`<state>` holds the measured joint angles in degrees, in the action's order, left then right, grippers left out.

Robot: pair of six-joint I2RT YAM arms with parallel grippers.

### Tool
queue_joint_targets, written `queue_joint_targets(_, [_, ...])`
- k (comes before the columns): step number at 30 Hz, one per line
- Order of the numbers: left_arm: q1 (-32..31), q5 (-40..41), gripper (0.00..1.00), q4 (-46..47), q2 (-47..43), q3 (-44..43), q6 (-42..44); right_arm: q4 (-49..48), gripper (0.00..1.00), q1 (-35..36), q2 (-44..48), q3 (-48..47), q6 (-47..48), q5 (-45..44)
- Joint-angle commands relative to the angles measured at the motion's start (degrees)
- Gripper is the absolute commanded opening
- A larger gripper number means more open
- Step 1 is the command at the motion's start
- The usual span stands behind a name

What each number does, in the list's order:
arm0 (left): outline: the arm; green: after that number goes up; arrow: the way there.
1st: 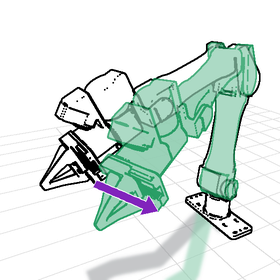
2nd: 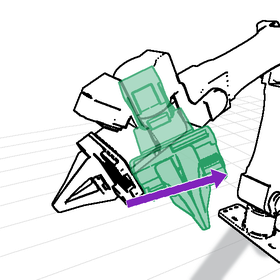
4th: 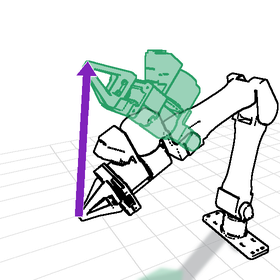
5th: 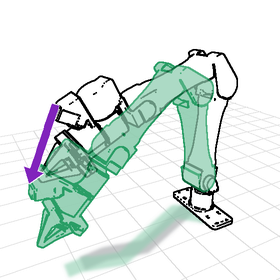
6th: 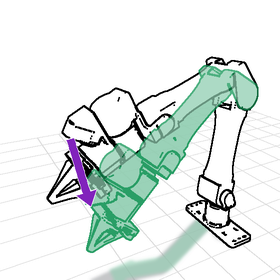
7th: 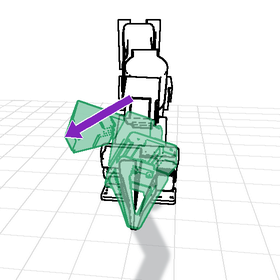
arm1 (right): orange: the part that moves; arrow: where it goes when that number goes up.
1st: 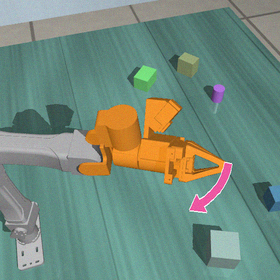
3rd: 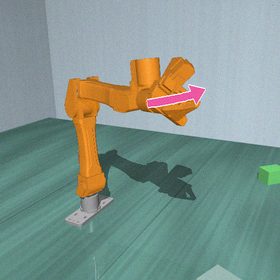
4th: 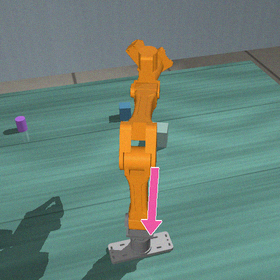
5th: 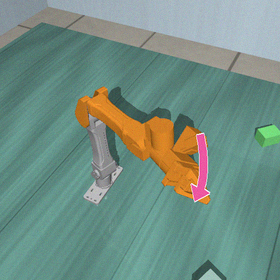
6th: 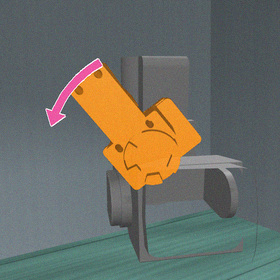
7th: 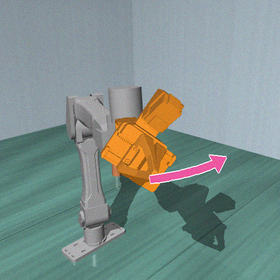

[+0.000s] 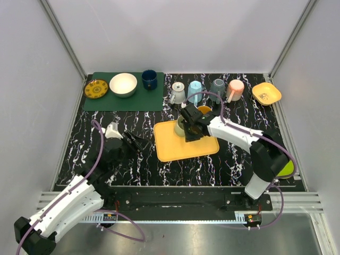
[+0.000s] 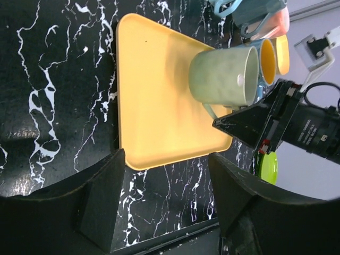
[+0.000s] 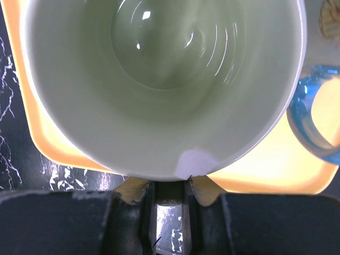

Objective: Turn the mug right side up

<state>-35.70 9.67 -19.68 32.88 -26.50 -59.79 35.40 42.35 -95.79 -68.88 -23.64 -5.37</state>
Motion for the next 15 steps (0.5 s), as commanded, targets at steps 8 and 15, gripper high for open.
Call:
queue_joint_targets(8, [0.2, 0.96, 0.66, -0.44, -0.36, 0.05, -0.07, -0.86, 0.0, 0.28, -9.06, -10.57, 1.31, -6.67])
queue_joint_targets(15, [0.2, 1.49, 0.66, -1.06, -0.01, -0.31, 0.99, 1.08, 0.0, 0.28, -11.44, -11.27, 2.36, -9.92])
